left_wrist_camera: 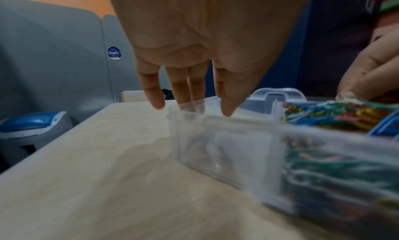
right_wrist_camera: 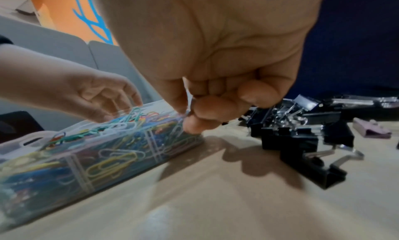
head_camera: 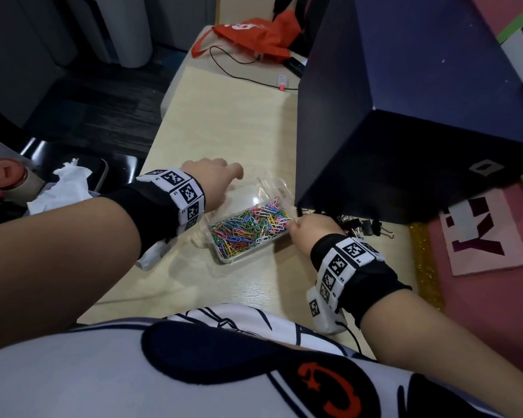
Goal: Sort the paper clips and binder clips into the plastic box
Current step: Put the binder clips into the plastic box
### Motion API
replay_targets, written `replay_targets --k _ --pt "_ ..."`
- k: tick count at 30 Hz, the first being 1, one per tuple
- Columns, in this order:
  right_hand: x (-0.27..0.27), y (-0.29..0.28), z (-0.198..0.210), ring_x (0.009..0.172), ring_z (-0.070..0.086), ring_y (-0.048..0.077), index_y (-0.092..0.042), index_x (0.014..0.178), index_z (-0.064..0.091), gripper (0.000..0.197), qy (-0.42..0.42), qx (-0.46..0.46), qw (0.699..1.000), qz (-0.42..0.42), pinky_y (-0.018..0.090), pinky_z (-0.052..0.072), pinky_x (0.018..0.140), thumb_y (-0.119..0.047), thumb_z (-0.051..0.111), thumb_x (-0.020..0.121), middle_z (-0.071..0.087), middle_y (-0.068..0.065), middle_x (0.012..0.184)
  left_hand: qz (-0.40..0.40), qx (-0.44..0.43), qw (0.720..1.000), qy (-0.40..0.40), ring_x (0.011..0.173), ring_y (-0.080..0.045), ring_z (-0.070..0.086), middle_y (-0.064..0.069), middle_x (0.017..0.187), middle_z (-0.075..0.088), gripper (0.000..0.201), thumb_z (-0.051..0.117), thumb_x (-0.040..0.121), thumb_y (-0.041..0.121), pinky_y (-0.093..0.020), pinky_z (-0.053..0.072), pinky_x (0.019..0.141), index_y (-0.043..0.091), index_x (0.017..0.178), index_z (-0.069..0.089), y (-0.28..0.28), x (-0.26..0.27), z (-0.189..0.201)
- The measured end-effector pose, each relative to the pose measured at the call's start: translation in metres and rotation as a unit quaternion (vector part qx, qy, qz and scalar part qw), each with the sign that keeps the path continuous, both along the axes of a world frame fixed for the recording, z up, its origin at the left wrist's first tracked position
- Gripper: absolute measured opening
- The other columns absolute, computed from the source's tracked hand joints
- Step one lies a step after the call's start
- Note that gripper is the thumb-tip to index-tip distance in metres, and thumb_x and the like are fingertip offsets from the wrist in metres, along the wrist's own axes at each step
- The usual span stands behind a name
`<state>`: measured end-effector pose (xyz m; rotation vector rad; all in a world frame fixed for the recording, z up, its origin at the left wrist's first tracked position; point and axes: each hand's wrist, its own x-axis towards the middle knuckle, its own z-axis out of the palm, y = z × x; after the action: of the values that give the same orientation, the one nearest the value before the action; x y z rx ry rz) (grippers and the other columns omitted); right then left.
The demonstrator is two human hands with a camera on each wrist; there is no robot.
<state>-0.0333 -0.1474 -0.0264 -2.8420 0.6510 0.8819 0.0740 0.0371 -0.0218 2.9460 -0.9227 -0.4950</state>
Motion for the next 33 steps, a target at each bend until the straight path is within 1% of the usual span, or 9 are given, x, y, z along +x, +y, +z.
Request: replay_targets --k 5,11,18,22,23,25,27,30,33 --pt "0.002 0.001 -0.005 0.106 0.059 0.032 -0.002 0.114 0.061 0.051 -0.021 0.005 1.0 0.02 0.032 0.044 0.08 -0.037 0.025 0.103 0.062 0.018 0.113 0.018 0.041 0.999 0.013 0.075 -0.029 0.058 -0.006 0.091 0.06 0.022 0.05 0.087 0.01 -0.029 0.038 0.05 0.024 0.104 0.045 0.01 0.006 -0.005" --pt "-0.003 -0.006 -0.008 0.112 0.052 0.034 -0.009 0.119 0.056 0.039 -0.113 0.053 0.991 -0.039 0.037 0.042 0.09 -0.032 0.03 0.101 0.053 0.016 0.123 0.067 0.05 0.996 0.037 0.07 -0.03 0.053 -0.007 0.072 0.048 0.025 0.052 0.085 0.006 -0.032 0.038 0.055 0.014 0.104 0.04 0.015 0.001 0.004" --pt "-0.026 -0.029 -0.017 0.118 0.039 0.03 -0.02 0.121 0.05 0.038 -0.247 -0.062 0.964 -0.075 0.043 0.038 0.097 -0.034 0.056 0.086 0.04 0.009 0.129 0.16 0.064 0.984 0.042 0.054 -0.025 0.05 -0.011 0.068 0.051 0.023 0.048 0.086 0.001 -0.029 0.036 0.046 0.004 0.107 0.039 0.023 0.002 0.008" --pt "-0.034 -0.041 -0.027 0.135 0.022 0.038 -0.031 0.143 0.028 0.062 -0.154 0.002 0.975 -0.161 0.049 0.036 0.101 -0.045 0.053 0.088 0.015 0.004 0.153 0.175 0.098 0.975 0.096 0.062 -0.021 0.057 -0.006 0.07 0.052 0.017 0.056 0.088 0.004 -0.029 0.043 0.049 0.0 0.103 0.047 0.017 0.003 0.008" --pt "-0.036 -0.043 -0.03 0.138 0.018 0.039 -0.035 0.146 0.021 0.067 -0.13 0.027 0.976 -0.171 0.05 0.036 0.103 -0.047 0.053 0.088 0.01 0.001 0.156 0.159 0.102 0.975 0.113 0.058 -0.016 0.057 -0.003 0.068 0.052 0.008 0.057 0.09 0.007 -0.025 0.046 0.048 0.003 0.095 0.052 0.016 0.004 0.007" --pt "-0.04 -0.043 -0.034 0.139 0.016 0.039 -0.038 0.148 0.013 0.073 -0.109 0.032 0.981 -0.155 0.05 0.037 0.102 -0.048 0.053 0.088 0.007 -0.003 0.157 0.128 0.118 0.975 0.139 0.054 -0.011 0.056 0.002 0.065 0.053 0.021 0.055 0.093 0.014 -0.018 0.048 0.049 0.011 0.072 0.051 0.014 0.005 0.006" --pt "-0.043 -0.041 -0.035 0.136 0.02 0.037 -0.038 0.148 0.015 0.07 -0.114 0.02 0.985 -0.127 0.048 0.039 0.1 -0.046 0.052 0.089 0.011 -0.003 0.157 0.094 0.162 0.973 0.137 0.067 -0.013 0.056 0.005 0.069 0.051 0.03 0.055 0.092 0.018 -0.019 0.048 0.062 0.019 0.064 0.046 0.011 0.003 0.007" --pt "-0.045 -0.035 -0.033 0.134 0.022 0.037 -0.038 0.147 0.017 0.066 -0.112 0.025 0.988 -0.106 0.049 0.04 0.101 -0.042 0.051 0.09 0.016 -0.002 0.154 0.021 0.265 0.958 0.11 0.08 -0.016 0.049 0.004 0.084 0.055 0.009 0.061 0.089 0.027 -0.023 0.041 0.07 0.021 0.083 0.06 0.004 -0.003 0.017" --pt "-0.048 -0.026 -0.032 0.131 0.026 0.035 -0.038 0.145 0.02 0.064 -0.11 0.031 0.99 -0.076 0.047 0.041 0.099 -0.041 0.051 0.089 0.02 -0.004 0.151 -0.011 0.303 0.949 0.092 0.087 -0.02 0.064 0.0 0.1 0.07 0.035 0.075 0.078 0.036 -0.029 0.047 0.069 0.014 0.104 0.071 0.0 -0.005 0.026"
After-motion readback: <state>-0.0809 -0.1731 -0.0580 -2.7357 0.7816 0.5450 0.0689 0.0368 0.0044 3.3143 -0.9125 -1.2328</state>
